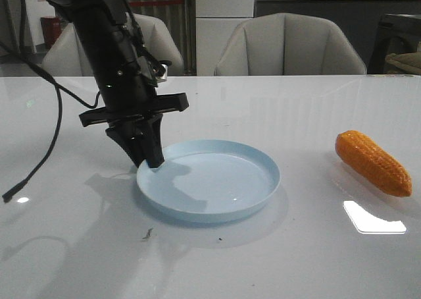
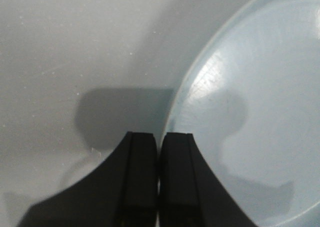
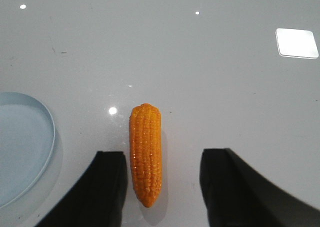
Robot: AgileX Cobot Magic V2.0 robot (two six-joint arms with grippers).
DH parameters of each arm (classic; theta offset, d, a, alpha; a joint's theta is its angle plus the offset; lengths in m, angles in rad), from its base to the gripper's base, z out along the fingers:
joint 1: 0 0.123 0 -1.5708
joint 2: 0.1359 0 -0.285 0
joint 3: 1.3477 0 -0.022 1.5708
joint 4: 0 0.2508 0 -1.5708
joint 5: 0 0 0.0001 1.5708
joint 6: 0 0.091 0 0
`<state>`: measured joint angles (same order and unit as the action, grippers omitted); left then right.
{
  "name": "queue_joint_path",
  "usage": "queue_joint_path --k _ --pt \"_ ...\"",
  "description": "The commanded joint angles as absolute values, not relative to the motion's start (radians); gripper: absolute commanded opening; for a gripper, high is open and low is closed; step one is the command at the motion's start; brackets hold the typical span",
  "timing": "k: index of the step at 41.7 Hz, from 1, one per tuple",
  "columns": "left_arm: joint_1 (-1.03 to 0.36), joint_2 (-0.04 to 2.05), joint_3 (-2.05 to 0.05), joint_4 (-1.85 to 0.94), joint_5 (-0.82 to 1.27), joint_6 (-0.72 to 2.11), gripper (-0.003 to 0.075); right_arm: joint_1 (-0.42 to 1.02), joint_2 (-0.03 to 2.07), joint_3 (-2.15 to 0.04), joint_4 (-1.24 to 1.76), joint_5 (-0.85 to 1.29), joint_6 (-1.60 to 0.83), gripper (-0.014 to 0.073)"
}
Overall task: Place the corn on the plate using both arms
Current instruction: 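Carry the plate to the table center and set it down, then open the left gripper and raise it away from the plate, then move the open right gripper down over the orange corn cob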
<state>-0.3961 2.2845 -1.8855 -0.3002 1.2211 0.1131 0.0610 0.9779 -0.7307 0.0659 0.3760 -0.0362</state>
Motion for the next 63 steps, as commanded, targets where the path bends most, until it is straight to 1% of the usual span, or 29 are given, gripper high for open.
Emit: queue_joint_path --k 1,4,7,11,15,19,23,32,37,42,49,57,63 --pt "-0.404 2.225 -1.912 -0.322 1.262 0.116 0.0102 0.056 0.976 -0.767 0.058 0.308 -0.038 0.0447" --pt "-0.404 2.225 -1.912 -0.307 1.262 0.117 0.011 0.056 0.98 -0.767 0.058 0.308 -0.038 0.0447" --pt "-0.404 2.225 -1.912 -0.297 1.262 0.126 0.0155 0.056 0.982 -0.767 0.058 0.308 -0.038 0.0447" --pt "-0.404 2.225 -1.912 -0.297 1.262 0.129 0.0263 0.056 0.985 -0.767 0.058 0.309 -0.038 0.0447" --pt "-0.404 2.223 -1.921 -0.297 1.262 0.133 0.0391 0.056 0.985 -0.767 0.058 0.316 -0.038 0.0447" --pt "-0.404 2.218 -1.948 -0.29 1.262 0.133 0.0447 0.056 0.985 -0.767 0.058 0.326 -0.038 0.0447" --pt "-0.404 2.202 -1.993 -0.286 1.262 0.133 0.0438 0.056 0.985 -0.767 0.058 0.332 -0.038 0.0447" --pt "-0.402 2.141 -2.188 -0.234 1.262 0.133 0.0433 0.056 0.985 -0.767 0.058 0.346 -0.038 0.0447" --pt "-0.39 2.098 -2.25 -0.121 1.262 0.109 0.0433 0.056 0.985 -0.767 0.058 0.352 -0.038 0.0447" --pt "-0.359 2.023 -2.257 0.0 1.26 0.098 0.0433 0.056 0.985 -0.767 0.058 0.354 -0.038 0.0447" --pt "-0.278 1.905 -2.257 0.076 1.26 0.098 0.0433 0.056 0.985 -0.767 0.058 0.355 -0.038 0.0447" --pt "-0.13 1.819 -2.251 0.081 1.254 0.098 0.0433 0.056 0.987 -0.767 0.058 0.354 -0.038 0.0447" --pt "-0.033 1.769 -2.16 0.072 1.205 0.098 0.0433 0.056 0.988 -0.767 0.058 0.354 -0.038 0.0447"
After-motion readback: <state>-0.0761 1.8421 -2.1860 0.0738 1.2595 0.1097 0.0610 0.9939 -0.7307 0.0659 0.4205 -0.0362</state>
